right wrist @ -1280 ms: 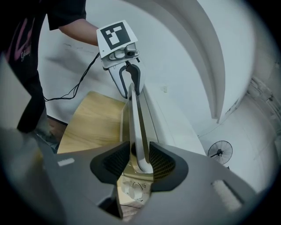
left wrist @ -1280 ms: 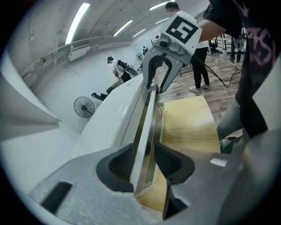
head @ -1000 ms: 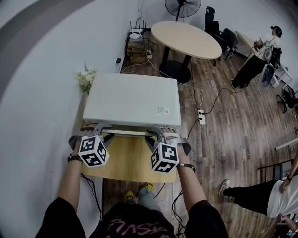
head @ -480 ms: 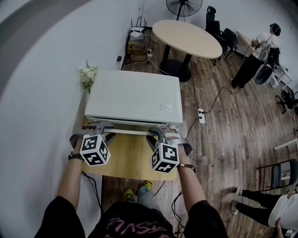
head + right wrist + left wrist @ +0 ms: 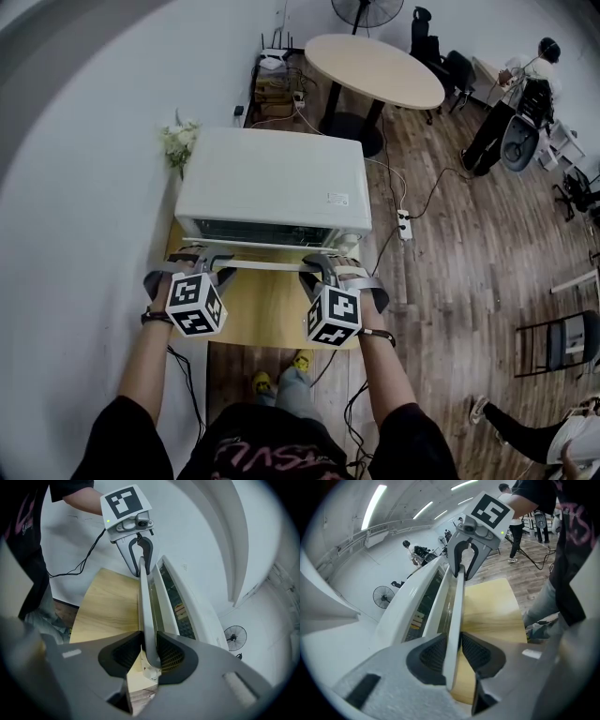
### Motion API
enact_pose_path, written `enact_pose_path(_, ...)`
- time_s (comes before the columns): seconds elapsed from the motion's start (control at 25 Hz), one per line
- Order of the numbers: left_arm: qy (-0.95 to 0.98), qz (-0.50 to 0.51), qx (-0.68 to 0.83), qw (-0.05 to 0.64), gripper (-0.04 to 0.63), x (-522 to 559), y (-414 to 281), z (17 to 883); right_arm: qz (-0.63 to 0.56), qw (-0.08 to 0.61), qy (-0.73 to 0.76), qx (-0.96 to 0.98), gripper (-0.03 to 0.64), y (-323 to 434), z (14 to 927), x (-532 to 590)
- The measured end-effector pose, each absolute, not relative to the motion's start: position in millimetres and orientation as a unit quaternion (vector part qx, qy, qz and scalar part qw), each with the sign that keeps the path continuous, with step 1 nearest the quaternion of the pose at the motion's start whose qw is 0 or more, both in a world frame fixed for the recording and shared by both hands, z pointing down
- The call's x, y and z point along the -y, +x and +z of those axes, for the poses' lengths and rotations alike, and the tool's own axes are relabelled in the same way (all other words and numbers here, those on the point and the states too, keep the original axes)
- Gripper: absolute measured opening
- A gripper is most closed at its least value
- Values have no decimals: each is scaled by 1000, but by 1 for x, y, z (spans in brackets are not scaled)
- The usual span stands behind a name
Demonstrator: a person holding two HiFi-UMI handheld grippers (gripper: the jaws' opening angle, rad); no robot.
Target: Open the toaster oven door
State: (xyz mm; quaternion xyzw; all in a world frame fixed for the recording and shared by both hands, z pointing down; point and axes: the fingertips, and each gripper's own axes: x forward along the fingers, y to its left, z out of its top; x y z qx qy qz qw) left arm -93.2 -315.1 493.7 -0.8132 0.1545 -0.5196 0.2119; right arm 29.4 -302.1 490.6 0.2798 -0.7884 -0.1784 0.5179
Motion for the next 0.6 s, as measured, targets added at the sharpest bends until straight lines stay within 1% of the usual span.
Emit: enact_pose_path(0.6,-812,-528,-133,210,92,269,-100,520,-150,540,289,776,110,24,520,259)
